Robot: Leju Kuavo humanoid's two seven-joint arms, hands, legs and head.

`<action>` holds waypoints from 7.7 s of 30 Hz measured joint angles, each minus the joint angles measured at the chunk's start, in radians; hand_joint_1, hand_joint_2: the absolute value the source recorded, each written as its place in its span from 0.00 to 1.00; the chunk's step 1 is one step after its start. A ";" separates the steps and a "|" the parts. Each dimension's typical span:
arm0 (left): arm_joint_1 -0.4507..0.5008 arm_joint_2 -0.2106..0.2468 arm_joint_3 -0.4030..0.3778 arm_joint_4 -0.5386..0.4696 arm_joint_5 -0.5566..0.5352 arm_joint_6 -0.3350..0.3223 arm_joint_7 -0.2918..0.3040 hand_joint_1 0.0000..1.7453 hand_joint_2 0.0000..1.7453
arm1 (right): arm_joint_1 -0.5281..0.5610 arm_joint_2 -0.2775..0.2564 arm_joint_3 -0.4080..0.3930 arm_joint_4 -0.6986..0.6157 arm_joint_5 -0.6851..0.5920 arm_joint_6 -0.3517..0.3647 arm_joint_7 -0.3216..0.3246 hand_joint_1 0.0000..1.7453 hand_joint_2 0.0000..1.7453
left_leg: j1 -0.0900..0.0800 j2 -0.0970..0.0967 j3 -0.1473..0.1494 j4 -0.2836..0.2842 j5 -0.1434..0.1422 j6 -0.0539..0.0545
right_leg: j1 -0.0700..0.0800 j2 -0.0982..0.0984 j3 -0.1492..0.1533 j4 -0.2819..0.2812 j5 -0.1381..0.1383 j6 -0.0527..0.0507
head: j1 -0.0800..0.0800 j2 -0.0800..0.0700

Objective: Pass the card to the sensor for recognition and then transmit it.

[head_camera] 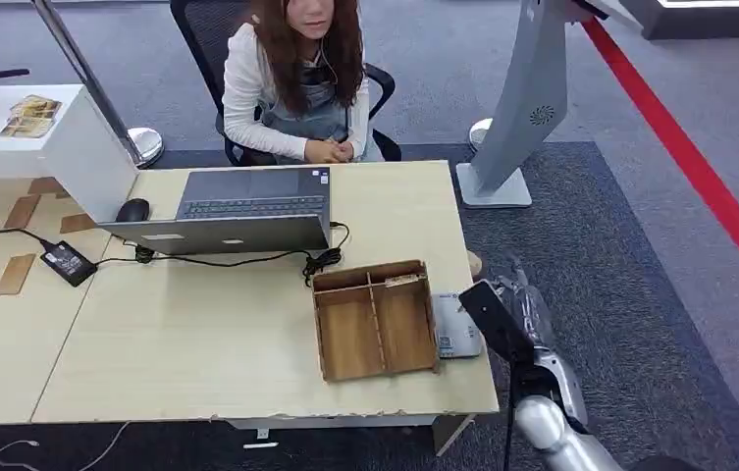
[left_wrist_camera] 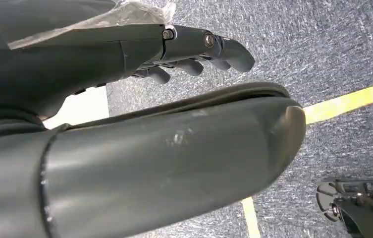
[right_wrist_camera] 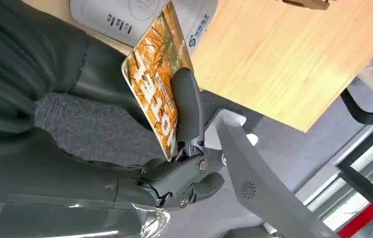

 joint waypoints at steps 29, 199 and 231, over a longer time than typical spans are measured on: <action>0.000 -0.001 0.006 0.000 0.011 0.007 0.000 0.00 0.00 | 0.011 0.048 0.023 0.119 -0.069 -0.044 -0.036 1.00 1.00 | 0.000 0.000 0.000 0.000 0.000 0.000 | 0.000 0.000 0.000 0.000 0.000 0.000 | 0.000 0.000; 0.004 0.021 0.019 0.007 0.028 -0.019 0.071 0.00 0.00 | -0.437 -0.106 0.535 -0.294 0.208 0.532 0.380 0.00 1.00 | 0.000 0.001 0.000 0.001 0.001 0.000 | -0.001 0.002 0.000 0.000 0.002 0.001 | 0.000 0.000; 0.004 0.022 0.019 0.008 0.035 -0.004 0.064 0.00 0.00 | -0.418 -0.055 0.512 -0.108 0.258 0.450 0.308 0.00 1.00 | 0.000 0.001 0.000 0.001 0.001 0.000 | 0.000 0.002 0.000 0.000 0.002 0.001 | 0.000 0.000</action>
